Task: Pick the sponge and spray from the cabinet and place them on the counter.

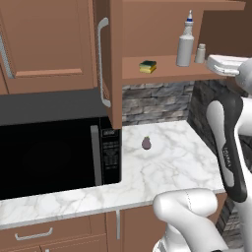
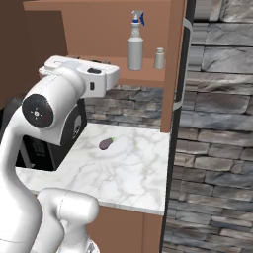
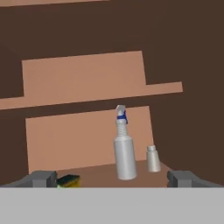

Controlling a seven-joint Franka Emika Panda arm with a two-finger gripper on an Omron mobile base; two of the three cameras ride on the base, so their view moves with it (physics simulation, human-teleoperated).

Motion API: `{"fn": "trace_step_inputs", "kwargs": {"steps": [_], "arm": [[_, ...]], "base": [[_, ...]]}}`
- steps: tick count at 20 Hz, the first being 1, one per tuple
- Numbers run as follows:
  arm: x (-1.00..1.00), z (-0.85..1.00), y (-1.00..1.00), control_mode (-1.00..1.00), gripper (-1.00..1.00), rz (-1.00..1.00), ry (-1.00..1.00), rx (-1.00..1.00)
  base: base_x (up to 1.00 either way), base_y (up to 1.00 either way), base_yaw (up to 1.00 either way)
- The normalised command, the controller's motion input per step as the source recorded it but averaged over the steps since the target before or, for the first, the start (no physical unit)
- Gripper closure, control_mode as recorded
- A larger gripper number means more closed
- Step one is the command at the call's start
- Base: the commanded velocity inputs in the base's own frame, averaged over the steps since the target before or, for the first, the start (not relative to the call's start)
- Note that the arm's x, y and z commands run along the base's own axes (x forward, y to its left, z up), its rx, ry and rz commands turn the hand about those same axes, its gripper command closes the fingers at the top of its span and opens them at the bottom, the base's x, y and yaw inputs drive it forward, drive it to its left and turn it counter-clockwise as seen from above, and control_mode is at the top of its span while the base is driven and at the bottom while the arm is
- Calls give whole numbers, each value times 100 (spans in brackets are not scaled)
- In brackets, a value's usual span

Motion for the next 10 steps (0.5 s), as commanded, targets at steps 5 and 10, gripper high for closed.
{"fn": "trace_step_inputs", "kwargs": {"steps": [5,10], "arm": [[14,0,10,-100,-100,0,-13,0],[15,0,8,-100,-100,0,-13,0]], "base": [[0,0,0],[0,0,0]]}}
